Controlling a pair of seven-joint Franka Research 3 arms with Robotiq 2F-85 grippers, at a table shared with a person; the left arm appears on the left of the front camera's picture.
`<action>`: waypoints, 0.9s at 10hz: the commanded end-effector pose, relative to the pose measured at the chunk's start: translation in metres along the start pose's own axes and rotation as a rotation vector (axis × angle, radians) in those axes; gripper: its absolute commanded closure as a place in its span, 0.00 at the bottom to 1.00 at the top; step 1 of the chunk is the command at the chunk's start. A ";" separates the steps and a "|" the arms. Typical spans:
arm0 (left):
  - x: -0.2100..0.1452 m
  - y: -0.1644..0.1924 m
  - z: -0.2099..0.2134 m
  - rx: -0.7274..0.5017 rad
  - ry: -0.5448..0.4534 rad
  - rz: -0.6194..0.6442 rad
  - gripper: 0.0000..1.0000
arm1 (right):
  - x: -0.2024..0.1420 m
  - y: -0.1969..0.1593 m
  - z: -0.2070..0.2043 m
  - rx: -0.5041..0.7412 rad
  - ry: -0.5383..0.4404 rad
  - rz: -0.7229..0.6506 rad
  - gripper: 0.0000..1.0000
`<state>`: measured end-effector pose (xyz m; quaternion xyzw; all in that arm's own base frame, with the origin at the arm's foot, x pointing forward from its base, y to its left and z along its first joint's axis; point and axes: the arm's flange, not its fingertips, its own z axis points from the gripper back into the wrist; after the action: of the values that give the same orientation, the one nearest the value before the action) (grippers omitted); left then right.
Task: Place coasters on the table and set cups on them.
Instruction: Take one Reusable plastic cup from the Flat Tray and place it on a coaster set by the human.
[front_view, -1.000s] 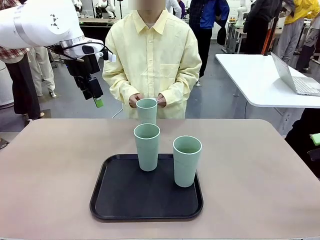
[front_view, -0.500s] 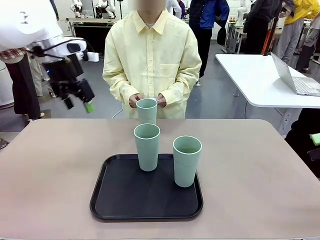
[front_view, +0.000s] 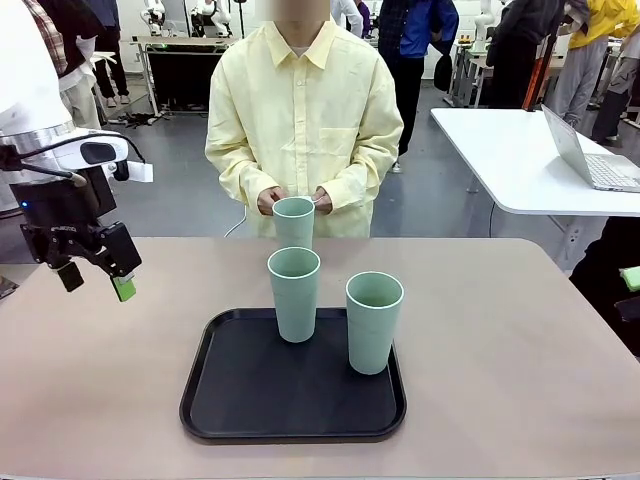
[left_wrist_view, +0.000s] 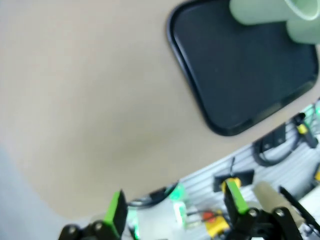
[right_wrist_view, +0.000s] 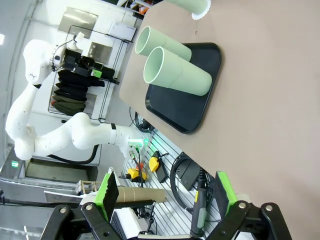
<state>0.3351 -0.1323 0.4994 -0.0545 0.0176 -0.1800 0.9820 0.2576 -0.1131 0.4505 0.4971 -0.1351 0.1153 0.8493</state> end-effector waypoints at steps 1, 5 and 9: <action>0.019 0.001 0.003 -0.002 0.007 -0.002 0.00 | 0.005 0.001 -0.001 0.031 -0.028 0.017 0.00; -0.018 0.082 0.006 -0.513 -0.309 -0.021 0.00 | 0.005 0.001 -0.001 0.031 -0.028 0.017 0.00; -0.075 0.177 -0.016 -0.952 -0.522 0.079 0.00 | 0.005 0.001 -0.001 0.031 -0.028 0.017 0.00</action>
<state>0.3326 0.0427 0.4808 -0.4935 -0.1529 -0.1055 0.8497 0.2586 -0.1124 0.4520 0.5012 -0.1397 0.1135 0.8464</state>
